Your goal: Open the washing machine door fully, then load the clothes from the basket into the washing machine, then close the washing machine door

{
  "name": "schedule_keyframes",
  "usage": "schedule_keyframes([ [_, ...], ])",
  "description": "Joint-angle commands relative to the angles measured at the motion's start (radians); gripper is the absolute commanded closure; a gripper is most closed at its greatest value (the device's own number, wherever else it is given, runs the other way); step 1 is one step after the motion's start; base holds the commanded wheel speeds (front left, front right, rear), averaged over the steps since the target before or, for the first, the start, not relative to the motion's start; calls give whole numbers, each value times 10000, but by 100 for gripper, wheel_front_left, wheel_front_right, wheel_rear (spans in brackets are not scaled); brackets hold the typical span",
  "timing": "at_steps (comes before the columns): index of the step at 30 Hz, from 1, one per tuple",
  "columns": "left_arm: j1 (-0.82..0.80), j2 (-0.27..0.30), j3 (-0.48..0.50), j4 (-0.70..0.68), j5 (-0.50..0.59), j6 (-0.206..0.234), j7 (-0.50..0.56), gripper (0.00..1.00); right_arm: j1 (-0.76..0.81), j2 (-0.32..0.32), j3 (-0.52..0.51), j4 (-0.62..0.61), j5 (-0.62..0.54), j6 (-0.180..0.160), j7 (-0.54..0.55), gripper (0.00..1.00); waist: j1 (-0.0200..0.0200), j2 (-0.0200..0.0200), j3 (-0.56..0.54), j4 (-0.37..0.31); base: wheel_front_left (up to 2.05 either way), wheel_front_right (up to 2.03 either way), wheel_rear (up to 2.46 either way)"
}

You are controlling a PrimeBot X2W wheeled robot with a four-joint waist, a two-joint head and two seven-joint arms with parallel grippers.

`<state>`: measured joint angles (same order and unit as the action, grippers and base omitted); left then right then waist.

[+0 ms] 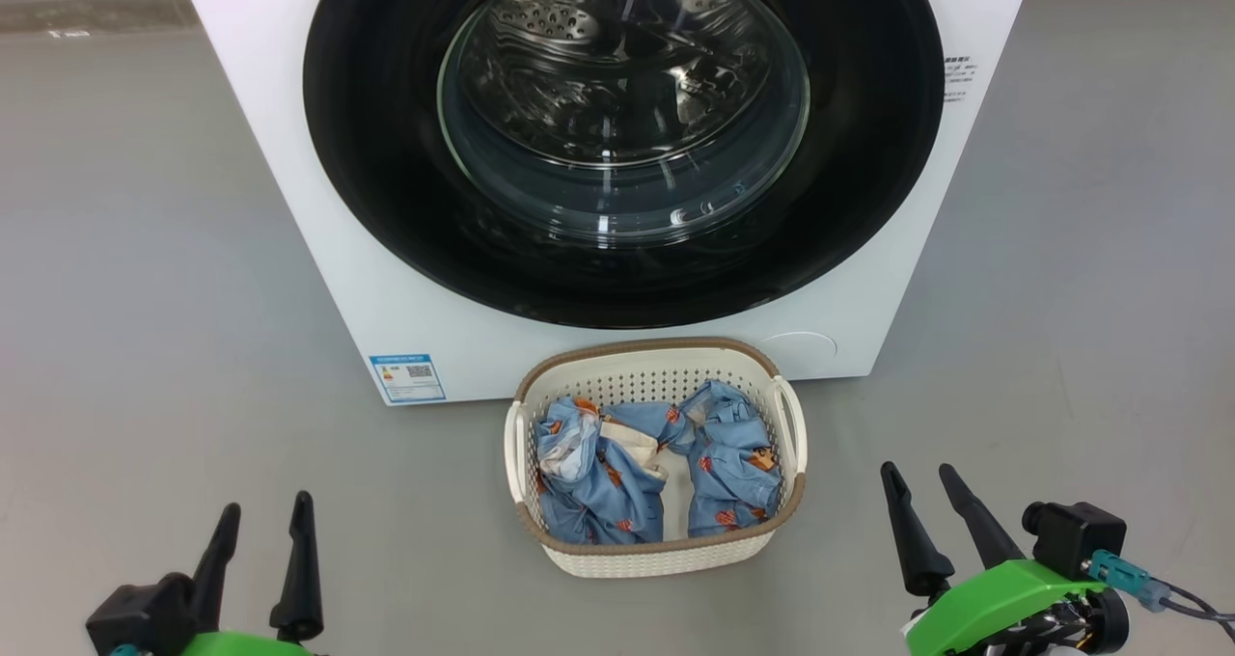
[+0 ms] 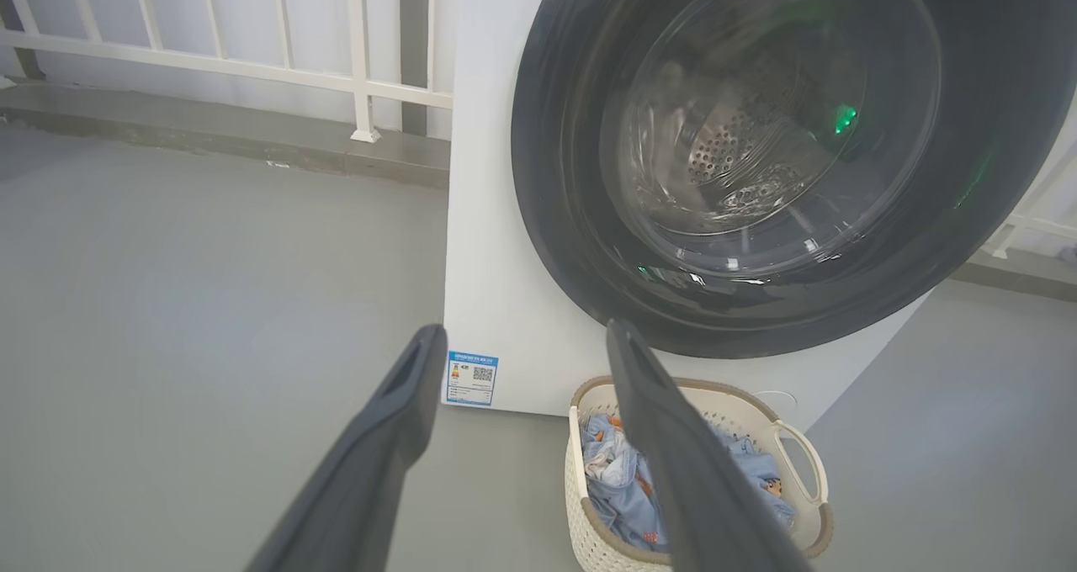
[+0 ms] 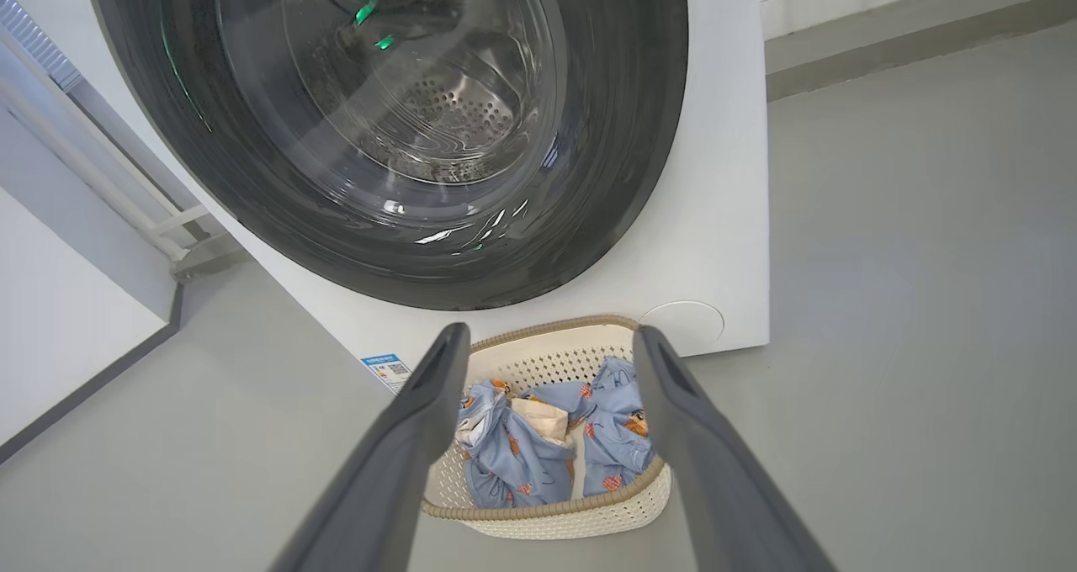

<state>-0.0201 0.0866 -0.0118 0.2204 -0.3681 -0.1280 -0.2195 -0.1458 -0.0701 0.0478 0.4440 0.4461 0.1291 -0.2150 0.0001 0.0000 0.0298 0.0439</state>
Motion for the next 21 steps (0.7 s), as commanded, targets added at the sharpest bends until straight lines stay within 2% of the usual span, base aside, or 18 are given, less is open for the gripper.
schedule_keyframes([
  [1,-422,285,298,-193,397,-25,-165,0,-428,-102,212,-175,-395,14,-210,0,0,0,-16,-6,0,0,0],
  [9,-437,355,370,47,1268,-27,-423,0,-299,-112,22,-217,-1237,16,-467,0,-1,0,-67,-25,0,0,0],
  [21,-450,423,409,-96,1519,-27,-423,0,-243,-47,-138,-326,-1291,16,-467,0,-1,0,-28,-103,12,12,-23],
])
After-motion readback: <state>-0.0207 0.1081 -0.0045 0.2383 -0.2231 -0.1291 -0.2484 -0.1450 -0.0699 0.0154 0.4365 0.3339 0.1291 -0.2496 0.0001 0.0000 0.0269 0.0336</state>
